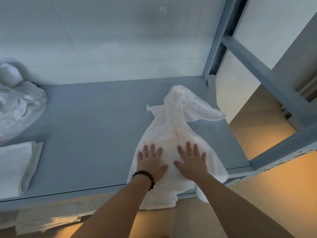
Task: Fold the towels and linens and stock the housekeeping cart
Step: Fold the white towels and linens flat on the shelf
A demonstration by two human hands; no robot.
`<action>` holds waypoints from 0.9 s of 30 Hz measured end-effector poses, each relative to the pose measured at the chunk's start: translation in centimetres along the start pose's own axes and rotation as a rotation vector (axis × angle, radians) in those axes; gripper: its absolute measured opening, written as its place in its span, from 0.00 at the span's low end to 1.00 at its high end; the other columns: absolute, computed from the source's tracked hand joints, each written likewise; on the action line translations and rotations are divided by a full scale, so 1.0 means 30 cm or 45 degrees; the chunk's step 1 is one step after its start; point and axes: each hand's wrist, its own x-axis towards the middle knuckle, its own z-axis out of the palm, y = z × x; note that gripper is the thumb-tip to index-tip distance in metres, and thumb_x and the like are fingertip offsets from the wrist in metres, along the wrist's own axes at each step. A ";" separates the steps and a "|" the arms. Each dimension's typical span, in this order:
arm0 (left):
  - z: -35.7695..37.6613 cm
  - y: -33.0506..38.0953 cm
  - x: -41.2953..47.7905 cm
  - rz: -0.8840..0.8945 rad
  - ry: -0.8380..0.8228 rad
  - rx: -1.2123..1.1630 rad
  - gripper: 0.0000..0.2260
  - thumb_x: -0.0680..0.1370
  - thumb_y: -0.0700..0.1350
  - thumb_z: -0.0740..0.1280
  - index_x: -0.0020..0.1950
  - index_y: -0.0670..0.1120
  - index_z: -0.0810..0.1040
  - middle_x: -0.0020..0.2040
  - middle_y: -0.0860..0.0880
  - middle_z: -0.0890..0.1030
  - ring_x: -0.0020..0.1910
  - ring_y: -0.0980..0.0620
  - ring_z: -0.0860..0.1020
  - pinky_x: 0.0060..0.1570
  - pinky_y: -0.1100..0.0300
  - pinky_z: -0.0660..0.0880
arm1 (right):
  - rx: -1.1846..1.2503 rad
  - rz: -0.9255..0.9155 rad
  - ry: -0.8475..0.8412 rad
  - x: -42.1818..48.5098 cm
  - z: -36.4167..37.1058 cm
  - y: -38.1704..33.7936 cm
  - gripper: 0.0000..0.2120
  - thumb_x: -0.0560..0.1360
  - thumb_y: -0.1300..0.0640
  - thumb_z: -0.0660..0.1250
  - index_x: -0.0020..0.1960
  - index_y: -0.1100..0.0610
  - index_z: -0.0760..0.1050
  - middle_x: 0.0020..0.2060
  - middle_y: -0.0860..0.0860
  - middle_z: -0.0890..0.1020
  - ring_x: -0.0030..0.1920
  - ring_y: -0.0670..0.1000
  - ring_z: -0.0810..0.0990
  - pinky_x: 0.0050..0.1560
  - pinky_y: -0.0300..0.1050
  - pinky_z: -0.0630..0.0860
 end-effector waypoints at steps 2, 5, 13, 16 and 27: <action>-0.004 -0.047 -0.002 -0.022 0.010 0.000 0.34 0.79 0.64 0.52 0.79 0.53 0.42 0.79 0.46 0.39 0.77 0.40 0.39 0.74 0.42 0.41 | 0.012 -0.027 0.007 0.005 0.005 -0.042 0.33 0.78 0.34 0.48 0.77 0.41 0.39 0.77 0.51 0.37 0.76 0.59 0.36 0.71 0.67 0.39; -0.004 -0.123 -0.022 -0.051 0.022 0.006 0.34 0.79 0.65 0.52 0.79 0.53 0.43 0.79 0.46 0.40 0.77 0.40 0.40 0.74 0.42 0.42 | 0.010 -0.055 0.015 0.005 0.019 -0.118 0.34 0.77 0.34 0.49 0.77 0.41 0.40 0.77 0.51 0.37 0.76 0.59 0.36 0.71 0.67 0.39; -0.011 -0.371 -0.118 -0.080 0.023 -0.017 0.34 0.79 0.64 0.52 0.79 0.53 0.42 0.79 0.46 0.39 0.77 0.40 0.40 0.74 0.42 0.42 | -0.032 -0.133 0.005 -0.025 0.073 -0.382 0.33 0.78 0.35 0.48 0.77 0.42 0.38 0.77 0.51 0.37 0.76 0.59 0.35 0.72 0.68 0.40; -0.018 -0.492 -0.153 -0.074 0.023 -0.018 0.34 0.79 0.64 0.52 0.79 0.53 0.42 0.79 0.46 0.40 0.77 0.40 0.40 0.74 0.42 0.43 | -0.026 -0.140 0.011 -0.042 0.096 -0.504 0.33 0.78 0.35 0.48 0.77 0.42 0.38 0.77 0.51 0.37 0.76 0.59 0.35 0.72 0.69 0.40; -0.079 -0.889 -0.184 -0.066 0.015 0.016 0.33 0.79 0.63 0.53 0.79 0.54 0.42 0.79 0.46 0.39 0.77 0.40 0.40 0.74 0.42 0.43 | -0.038 -0.153 0.052 0.005 0.135 -0.899 0.33 0.78 0.34 0.47 0.77 0.42 0.38 0.77 0.52 0.37 0.76 0.59 0.35 0.72 0.68 0.40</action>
